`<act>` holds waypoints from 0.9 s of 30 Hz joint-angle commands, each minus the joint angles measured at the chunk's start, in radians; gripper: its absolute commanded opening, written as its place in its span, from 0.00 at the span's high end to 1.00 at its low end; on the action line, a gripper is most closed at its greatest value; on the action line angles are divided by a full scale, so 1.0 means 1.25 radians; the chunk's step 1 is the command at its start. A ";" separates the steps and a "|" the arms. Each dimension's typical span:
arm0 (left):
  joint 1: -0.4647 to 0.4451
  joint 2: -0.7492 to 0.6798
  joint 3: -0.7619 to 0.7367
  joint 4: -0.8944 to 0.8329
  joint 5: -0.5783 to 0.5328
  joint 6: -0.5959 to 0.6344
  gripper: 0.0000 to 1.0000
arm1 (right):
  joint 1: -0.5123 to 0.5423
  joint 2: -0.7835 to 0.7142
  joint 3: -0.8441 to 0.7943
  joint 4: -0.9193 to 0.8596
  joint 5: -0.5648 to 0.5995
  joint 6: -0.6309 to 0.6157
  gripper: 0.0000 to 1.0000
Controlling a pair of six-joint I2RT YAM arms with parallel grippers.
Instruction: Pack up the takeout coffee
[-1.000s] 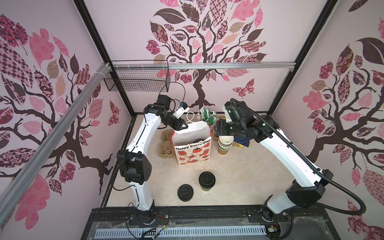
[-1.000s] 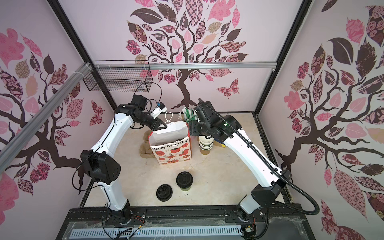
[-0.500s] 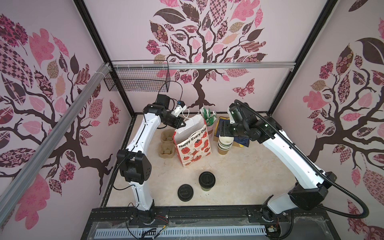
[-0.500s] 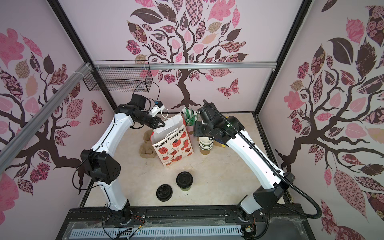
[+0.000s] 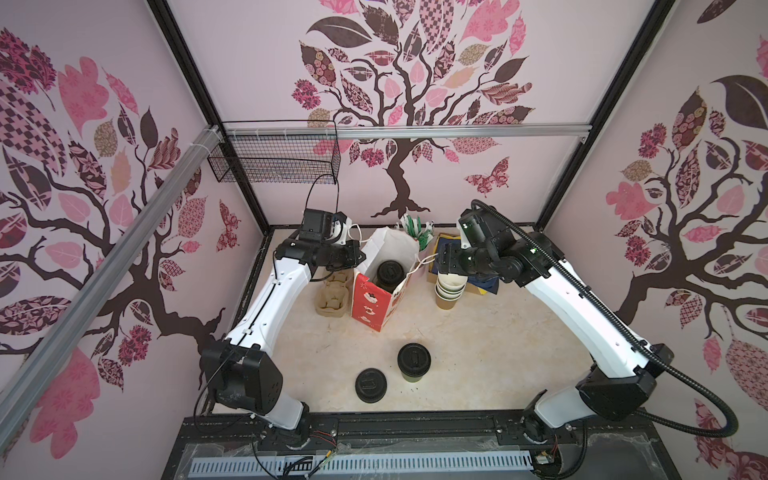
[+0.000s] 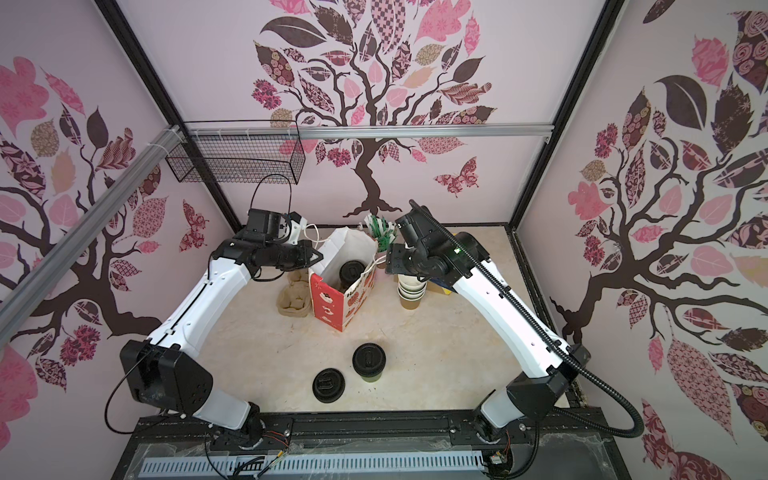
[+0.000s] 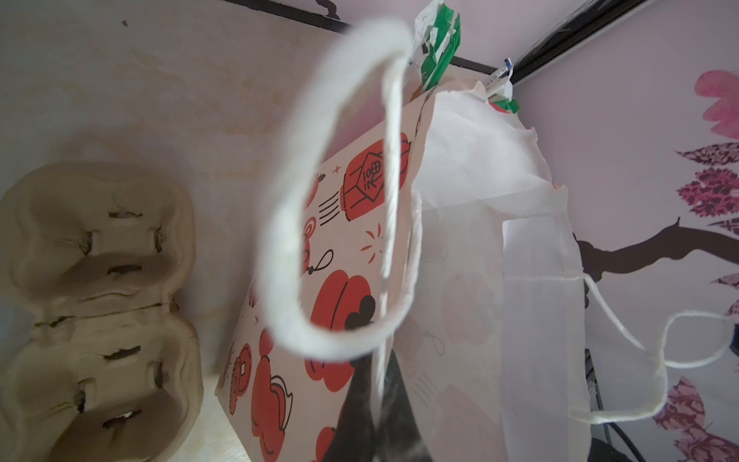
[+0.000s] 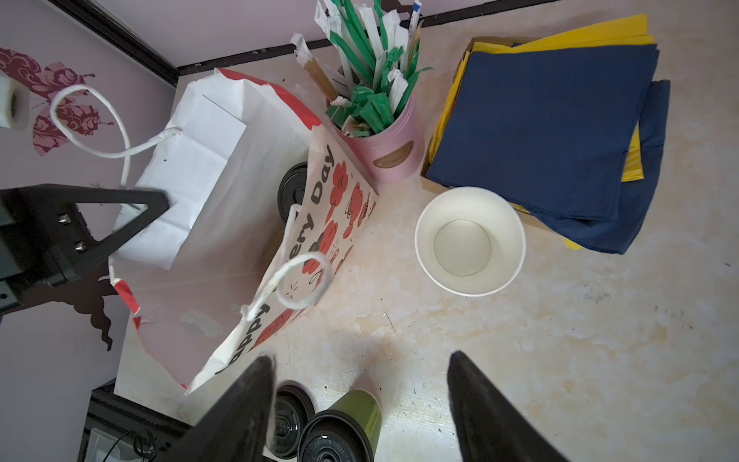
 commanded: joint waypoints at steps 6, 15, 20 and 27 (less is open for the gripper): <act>-0.052 -0.110 -0.130 0.154 -0.105 -0.289 1.00 | 0.020 0.052 0.080 -0.034 -0.079 0.060 0.21; -0.140 -0.214 -0.247 0.190 -0.273 -0.429 1.00 | 0.096 0.174 0.160 -0.082 0.048 0.091 0.24; -0.178 -0.243 -0.280 0.195 -0.344 -0.472 1.00 | 0.096 0.233 0.197 -0.072 0.067 0.091 0.29; -0.184 -0.262 -0.296 0.203 -0.367 -0.481 0.85 | 0.096 0.294 0.236 -0.051 0.119 0.072 0.42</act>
